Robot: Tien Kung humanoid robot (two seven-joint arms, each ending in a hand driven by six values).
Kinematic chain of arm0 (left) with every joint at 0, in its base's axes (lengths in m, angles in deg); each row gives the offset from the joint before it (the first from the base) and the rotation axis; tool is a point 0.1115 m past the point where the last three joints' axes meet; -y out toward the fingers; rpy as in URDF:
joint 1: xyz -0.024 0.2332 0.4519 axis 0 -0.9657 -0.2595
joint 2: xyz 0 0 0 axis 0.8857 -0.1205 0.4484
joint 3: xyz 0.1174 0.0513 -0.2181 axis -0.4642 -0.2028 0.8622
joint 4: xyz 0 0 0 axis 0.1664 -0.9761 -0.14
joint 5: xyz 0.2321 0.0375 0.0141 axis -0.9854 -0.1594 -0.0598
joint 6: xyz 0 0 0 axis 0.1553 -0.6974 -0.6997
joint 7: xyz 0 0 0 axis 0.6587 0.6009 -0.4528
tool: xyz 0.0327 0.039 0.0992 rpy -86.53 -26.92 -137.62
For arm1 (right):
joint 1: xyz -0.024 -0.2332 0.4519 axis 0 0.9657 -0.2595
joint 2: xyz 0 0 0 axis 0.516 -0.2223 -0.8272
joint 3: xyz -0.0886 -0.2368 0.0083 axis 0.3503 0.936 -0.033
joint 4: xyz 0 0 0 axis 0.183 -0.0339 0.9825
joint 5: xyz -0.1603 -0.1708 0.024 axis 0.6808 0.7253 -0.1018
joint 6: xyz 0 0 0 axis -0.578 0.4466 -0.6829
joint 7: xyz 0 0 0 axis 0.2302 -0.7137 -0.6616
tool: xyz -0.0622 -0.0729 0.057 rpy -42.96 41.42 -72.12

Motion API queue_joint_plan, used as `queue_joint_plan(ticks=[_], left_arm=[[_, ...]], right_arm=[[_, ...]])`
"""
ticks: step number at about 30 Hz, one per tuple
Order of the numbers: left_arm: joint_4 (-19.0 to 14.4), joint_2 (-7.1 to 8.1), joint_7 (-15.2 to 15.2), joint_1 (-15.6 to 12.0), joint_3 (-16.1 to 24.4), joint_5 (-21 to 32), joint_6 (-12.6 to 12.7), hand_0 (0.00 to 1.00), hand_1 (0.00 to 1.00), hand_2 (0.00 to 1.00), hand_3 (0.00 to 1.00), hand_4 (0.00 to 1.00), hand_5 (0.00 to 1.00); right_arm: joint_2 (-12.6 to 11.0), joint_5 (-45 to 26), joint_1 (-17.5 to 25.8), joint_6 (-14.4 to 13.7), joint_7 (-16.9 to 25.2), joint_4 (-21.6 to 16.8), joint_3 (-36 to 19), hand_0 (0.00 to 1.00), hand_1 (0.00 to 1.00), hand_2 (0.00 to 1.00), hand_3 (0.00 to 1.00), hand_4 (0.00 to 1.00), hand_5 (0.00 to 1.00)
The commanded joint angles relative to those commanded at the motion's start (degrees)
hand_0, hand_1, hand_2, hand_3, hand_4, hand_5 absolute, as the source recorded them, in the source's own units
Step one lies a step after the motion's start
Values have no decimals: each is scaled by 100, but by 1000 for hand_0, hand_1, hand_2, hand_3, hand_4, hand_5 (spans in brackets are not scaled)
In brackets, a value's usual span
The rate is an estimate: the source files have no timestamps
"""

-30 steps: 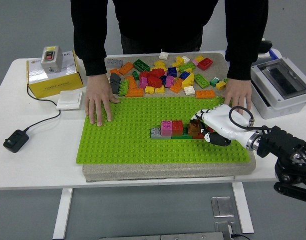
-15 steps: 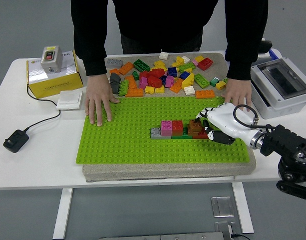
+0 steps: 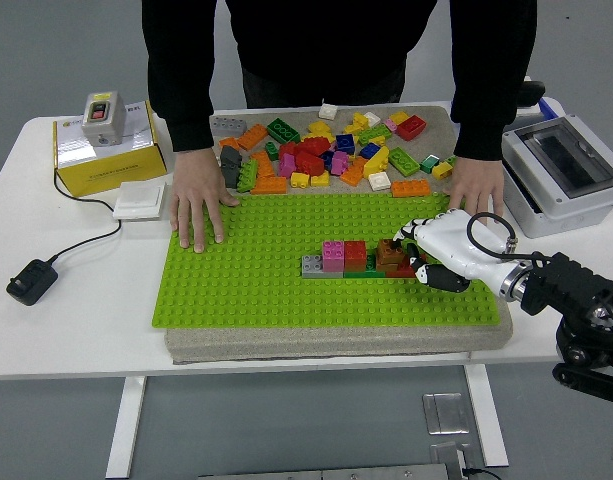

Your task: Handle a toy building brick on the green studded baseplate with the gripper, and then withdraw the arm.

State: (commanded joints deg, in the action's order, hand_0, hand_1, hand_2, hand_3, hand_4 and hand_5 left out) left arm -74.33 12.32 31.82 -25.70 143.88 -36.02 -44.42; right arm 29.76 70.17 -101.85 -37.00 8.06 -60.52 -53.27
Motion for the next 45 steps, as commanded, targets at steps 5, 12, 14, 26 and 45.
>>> queue_joint_plan(ticks=[5,12,14,26,45], left_arm=[[0,3,10,-9,-31,26,4,674,654,578,632,117,717],[0,2,29,-13,-106,94,4,673,654,576,631,118,718],[0,2,35,-14,-122,109,5,674,654,576,632,119,719],[0,5,74,2,-191,168,17,674,653,576,631,119,719],[0,10,102,34,-246,228,22,672,651,574,631,121,720]], right_arm=[[18,-9,-7,-5,-2,1,6,113,176,742,691,2,383],[50,-20,-14,-5,-8,8,25,112,174,742,689,2,391],[63,-26,-15,-5,-8,10,38,111,174,740,687,2,407],[110,-53,-40,1,-14,48,48,111,175,736,684,2,418],[154,-143,-90,-18,18,109,42,111,174,734,680,2,423]])
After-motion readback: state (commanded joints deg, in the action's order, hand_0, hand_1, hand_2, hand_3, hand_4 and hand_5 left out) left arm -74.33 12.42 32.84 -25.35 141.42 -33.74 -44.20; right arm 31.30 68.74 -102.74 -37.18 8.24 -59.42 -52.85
